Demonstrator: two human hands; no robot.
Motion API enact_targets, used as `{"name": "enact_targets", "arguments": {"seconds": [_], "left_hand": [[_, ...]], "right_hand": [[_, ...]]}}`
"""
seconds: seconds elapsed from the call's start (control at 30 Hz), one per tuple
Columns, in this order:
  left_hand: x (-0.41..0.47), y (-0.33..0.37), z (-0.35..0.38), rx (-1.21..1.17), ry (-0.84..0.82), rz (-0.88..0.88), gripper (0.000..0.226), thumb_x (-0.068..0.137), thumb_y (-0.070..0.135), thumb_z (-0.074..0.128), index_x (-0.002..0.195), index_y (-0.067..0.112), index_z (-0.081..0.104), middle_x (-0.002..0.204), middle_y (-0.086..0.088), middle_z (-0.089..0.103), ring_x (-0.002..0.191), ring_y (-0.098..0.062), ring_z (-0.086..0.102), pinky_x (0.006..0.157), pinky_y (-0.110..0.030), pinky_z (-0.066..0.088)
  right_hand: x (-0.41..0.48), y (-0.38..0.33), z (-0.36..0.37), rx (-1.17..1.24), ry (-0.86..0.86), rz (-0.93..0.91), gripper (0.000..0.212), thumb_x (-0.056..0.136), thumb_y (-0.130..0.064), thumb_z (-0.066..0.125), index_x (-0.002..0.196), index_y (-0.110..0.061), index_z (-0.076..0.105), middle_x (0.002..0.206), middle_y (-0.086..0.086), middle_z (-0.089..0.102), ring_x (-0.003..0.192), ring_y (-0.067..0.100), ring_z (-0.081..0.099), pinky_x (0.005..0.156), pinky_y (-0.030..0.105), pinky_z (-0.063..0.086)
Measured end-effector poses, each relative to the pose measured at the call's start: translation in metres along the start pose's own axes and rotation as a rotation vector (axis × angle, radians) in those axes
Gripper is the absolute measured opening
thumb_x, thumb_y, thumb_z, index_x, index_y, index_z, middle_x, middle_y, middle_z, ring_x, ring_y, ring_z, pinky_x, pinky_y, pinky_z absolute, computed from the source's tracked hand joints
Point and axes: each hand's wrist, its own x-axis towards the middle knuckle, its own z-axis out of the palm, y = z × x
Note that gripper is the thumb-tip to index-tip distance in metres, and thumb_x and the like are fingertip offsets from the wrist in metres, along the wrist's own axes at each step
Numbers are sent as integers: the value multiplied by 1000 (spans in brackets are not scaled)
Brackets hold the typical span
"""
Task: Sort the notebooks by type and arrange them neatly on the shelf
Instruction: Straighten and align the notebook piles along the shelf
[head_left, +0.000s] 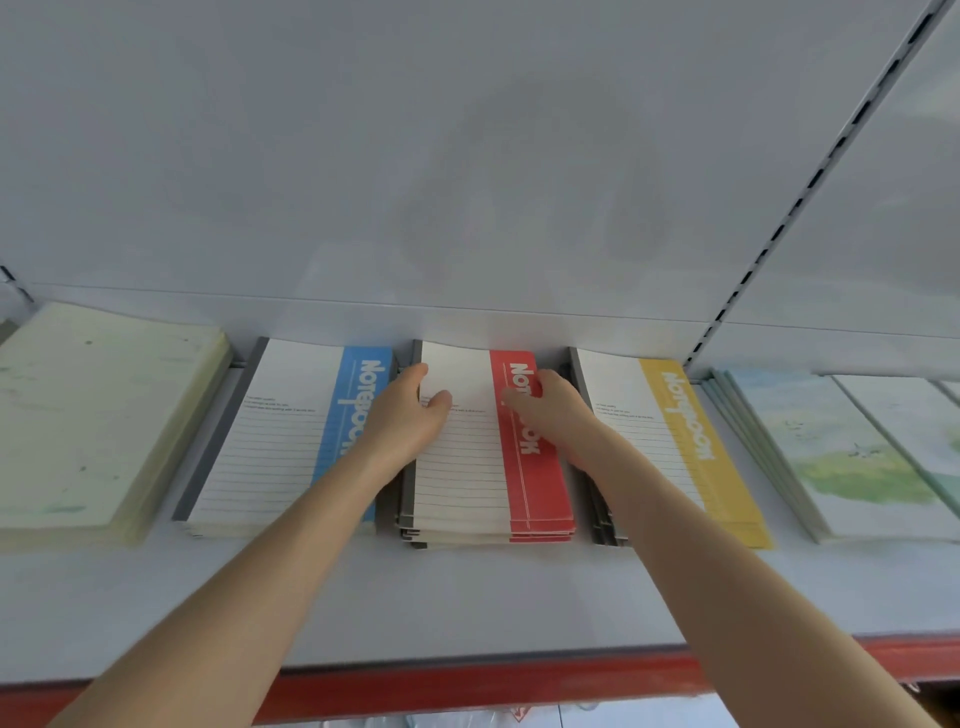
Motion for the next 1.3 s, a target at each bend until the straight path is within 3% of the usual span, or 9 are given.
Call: {"name": "enact_targets", "arguments": {"seconds": [0.07,0.2,0.3,0.43,0.6,0.9,1.07,1.17,1.3], "left_hand": [[-12,2,-5,75,-67,41,55,96,31,46,145,15,27,151,-3,30,137,-19,28,107,-29,26],[-55,-8,-15,219,-202,128,67,87,45,57,144,22,28,148,2,33,135,-14,30,102,-22,26],[-87,-19,-18,325,-299,121,78,80,43,66,144,28,23,140,1,36,126,-13,38,92,-18,29],[-98,-29,-8,481,-251,200,62,89,21,59,139,24,23,114,-3,41,102,-16,49,87,-24,42],[-91,-34,-5,487,-135,259,42,92,11,51,131,16,35,113,-8,51,99,-19,53,85,-30,45],[-89,-40,2,461,-98,266,50,93,6,47,138,16,28,119,-10,53,102,-21,56,89,-35,48],[-92,-37,7,434,-59,230,58,94,2,43,146,16,20,128,-12,49,111,-22,52,94,-31,43],[-92,-30,1,325,-82,197,61,91,6,53,145,17,26,119,-7,56,98,-14,52,82,-19,38],[-91,-23,-4,256,-57,181,54,90,7,57,140,13,36,125,-6,57,110,-16,54,77,-8,28]], "right_hand": [[-14,-2,-8,-125,-75,-87,17,93,-24,46,93,-13,59,94,8,67,89,27,66,80,38,55],[-60,12,-20,-393,-305,-142,16,90,-34,56,99,-24,48,86,-13,57,77,8,57,60,17,43],[-89,25,-20,-600,-351,-153,45,81,-35,68,116,-18,44,103,-3,59,88,15,57,75,28,49],[-96,30,-7,-786,-229,-208,46,84,-21,66,117,-7,37,98,6,53,88,24,54,70,29,41],[-87,34,-6,-804,-119,-243,41,88,-19,61,118,-7,37,112,12,59,100,31,59,78,34,45],[-88,37,-5,-757,-119,-255,44,89,-16,59,125,-9,35,116,12,54,102,28,57,84,34,48],[-87,39,-3,-736,-95,-233,42,89,-12,58,125,-9,36,116,13,54,102,30,57,84,35,48],[-90,36,-7,-635,-124,-204,46,87,-11,60,127,-10,38,118,11,55,101,26,56,79,29,44],[-89,31,-13,-549,-147,-195,44,84,-7,62,124,-10,43,114,7,60,94,23,56,71,26,40]]}}
